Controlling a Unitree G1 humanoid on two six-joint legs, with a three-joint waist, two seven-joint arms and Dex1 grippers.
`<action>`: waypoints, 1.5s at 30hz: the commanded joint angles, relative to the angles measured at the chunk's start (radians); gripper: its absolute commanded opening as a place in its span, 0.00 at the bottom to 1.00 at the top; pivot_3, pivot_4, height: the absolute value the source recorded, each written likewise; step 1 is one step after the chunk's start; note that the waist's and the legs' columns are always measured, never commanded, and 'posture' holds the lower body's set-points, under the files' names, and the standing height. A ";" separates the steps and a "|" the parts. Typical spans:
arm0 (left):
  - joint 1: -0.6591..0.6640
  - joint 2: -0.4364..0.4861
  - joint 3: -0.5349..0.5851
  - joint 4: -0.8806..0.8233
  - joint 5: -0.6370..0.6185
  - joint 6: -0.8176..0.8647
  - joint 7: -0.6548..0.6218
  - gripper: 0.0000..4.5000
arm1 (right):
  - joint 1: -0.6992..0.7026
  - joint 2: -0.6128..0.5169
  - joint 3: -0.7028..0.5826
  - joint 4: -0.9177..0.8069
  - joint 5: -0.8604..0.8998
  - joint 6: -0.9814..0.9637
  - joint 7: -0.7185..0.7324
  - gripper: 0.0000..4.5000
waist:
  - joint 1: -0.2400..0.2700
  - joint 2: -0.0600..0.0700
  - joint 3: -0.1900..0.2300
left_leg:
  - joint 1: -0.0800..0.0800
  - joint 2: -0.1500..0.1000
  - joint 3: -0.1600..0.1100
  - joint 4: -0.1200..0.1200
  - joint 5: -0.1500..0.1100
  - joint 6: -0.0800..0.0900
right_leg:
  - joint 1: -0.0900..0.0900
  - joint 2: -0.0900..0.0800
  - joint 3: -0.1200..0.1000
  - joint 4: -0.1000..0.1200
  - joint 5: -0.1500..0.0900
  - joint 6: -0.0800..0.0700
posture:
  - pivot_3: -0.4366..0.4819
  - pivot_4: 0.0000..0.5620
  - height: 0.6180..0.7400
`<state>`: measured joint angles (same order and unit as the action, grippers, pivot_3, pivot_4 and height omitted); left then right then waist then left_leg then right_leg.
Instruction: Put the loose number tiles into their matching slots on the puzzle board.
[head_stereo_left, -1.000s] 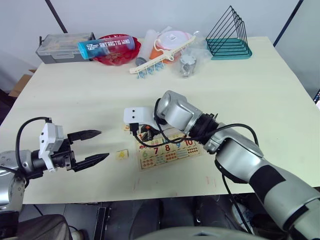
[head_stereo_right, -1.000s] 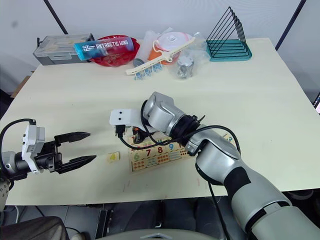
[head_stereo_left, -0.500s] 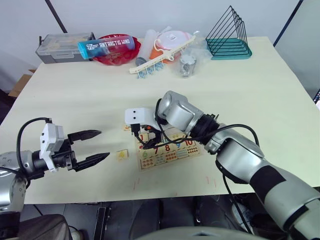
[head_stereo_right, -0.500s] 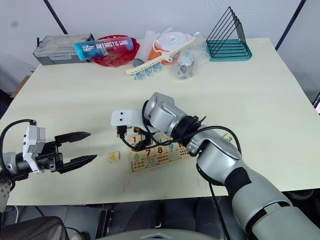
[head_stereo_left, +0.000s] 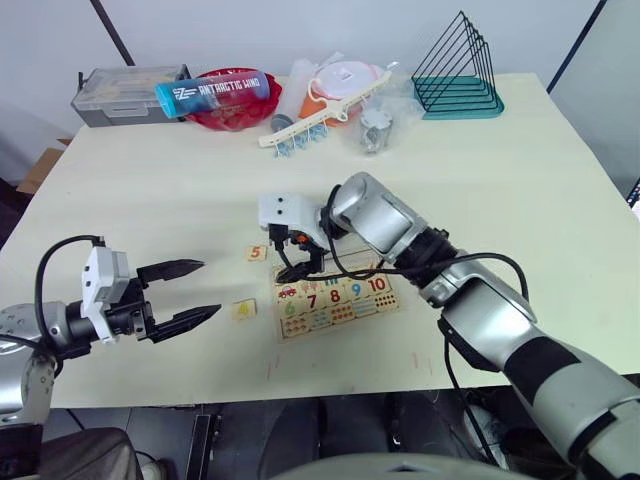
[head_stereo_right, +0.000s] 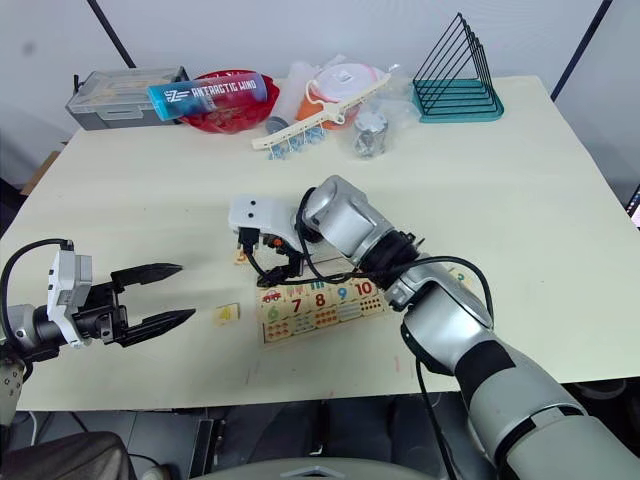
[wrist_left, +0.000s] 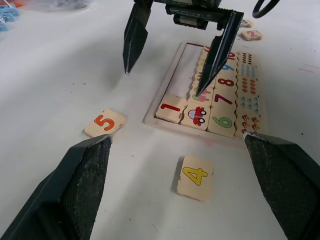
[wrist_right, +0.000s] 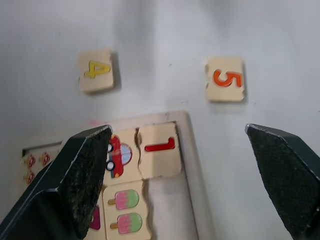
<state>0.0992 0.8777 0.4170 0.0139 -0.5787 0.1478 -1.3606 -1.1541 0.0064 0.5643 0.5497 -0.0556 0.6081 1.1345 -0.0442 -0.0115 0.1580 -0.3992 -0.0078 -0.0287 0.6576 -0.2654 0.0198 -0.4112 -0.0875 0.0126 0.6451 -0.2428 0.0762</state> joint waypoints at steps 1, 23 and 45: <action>-0.005 0.000 0.009 -0.017 -0.007 -0.011 -0.004 1.00 | 0.046 0.004 -0.065 -0.045 0.042 -0.084 -0.019 0.94 | 0.000 0.000 0.000 | 0.000 0.000 0.000 0.000 0.000 0.000 | 0.000 0.000 0.000 0.000 0.000 0.000 | 0.48 0.27 1.00; 0.002 -0.006 0.008 -0.015 -0.005 -0.013 -0.011 1.00 | 0.221 -0.001 -0.072 0.083 0.005 -0.439 -0.066 0.00 | 0.000 -0.001 -0.001 | 0.000 0.000 0.000 0.000 0.001 -0.001 | 0.000 0.000 0.000 0.000 0.000 0.000 | 0.48 0.27 1.00; 0.047 -0.068 -0.003 -0.043 0.013 -0.024 0.056 1.00 | 0.382 -0.034 -0.232 -0.302 0.149 -0.337 -0.117 0.00 | 0.001 -0.002 -0.001 | 0.001 0.001 0.000 0.000 0.000 0.000 | 0.000 0.000 0.000 0.001 0.000 0.000 | 0.48 0.27 1.00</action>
<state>0.1305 0.8191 0.4004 0.0072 -0.5603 0.1394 -1.3180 -0.7944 -0.0212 0.3659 0.3441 0.0578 0.2404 1.0421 -0.0428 -0.0140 0.1567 -0.3984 -0.0067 -0.0282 0.6572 -0.2650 0.0192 -0.4109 -0.0872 0.0127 0.6455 -0.2426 0.0759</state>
